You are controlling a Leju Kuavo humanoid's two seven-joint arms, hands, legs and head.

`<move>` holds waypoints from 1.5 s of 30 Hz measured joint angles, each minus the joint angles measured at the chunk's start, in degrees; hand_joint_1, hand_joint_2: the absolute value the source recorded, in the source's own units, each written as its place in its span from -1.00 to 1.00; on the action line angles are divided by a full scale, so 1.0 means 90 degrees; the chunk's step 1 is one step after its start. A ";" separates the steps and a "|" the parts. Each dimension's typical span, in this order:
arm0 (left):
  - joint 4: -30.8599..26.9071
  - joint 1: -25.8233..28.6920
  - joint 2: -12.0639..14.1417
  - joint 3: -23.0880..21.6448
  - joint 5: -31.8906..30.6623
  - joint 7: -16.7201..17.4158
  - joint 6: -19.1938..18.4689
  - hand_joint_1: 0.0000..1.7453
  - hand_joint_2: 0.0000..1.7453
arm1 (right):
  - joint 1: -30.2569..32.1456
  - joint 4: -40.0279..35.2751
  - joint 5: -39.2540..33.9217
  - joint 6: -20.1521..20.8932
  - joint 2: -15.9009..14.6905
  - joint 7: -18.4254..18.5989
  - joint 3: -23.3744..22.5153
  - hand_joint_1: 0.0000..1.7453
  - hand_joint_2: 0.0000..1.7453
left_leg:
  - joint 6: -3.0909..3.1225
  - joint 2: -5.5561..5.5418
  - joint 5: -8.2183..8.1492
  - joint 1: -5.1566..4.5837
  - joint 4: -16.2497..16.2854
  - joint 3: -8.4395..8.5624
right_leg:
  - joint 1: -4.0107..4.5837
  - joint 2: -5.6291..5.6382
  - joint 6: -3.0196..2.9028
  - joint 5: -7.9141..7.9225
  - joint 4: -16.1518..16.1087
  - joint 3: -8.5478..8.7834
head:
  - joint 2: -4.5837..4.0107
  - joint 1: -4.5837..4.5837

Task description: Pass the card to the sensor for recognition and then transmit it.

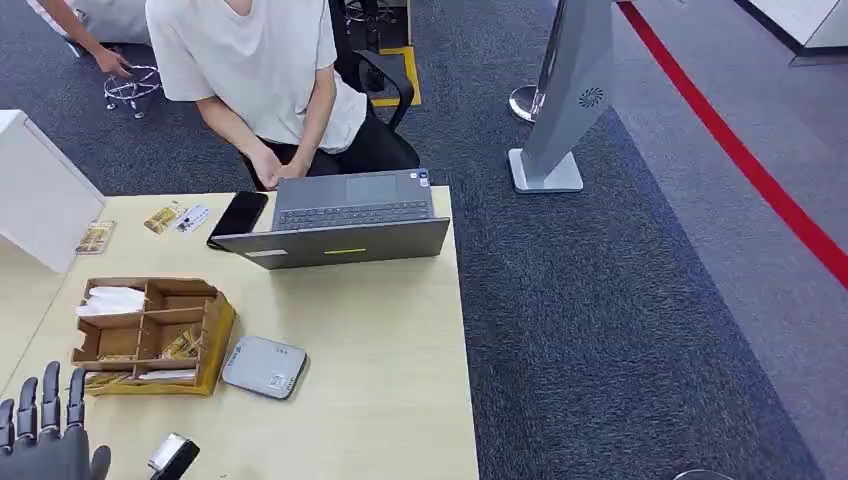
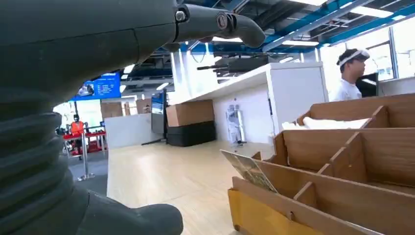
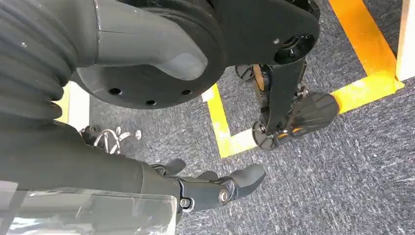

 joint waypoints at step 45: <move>0.1961 -0.1521 -0.0148 0.0462 0.0114 0.0184 -0.0027 -1.00 1.00 | -0.0051 0.0000 0.0333 -0.0012 -0.0012 0.0024 0.0211 -1.00 1.00 | -0.0002 -0.0002 0.0004 0.0000 0.0001 0.0001 | 0.0000 0.0001 0.0000 0.0005 0.0001 -0.0001 | 0.0000 0.0000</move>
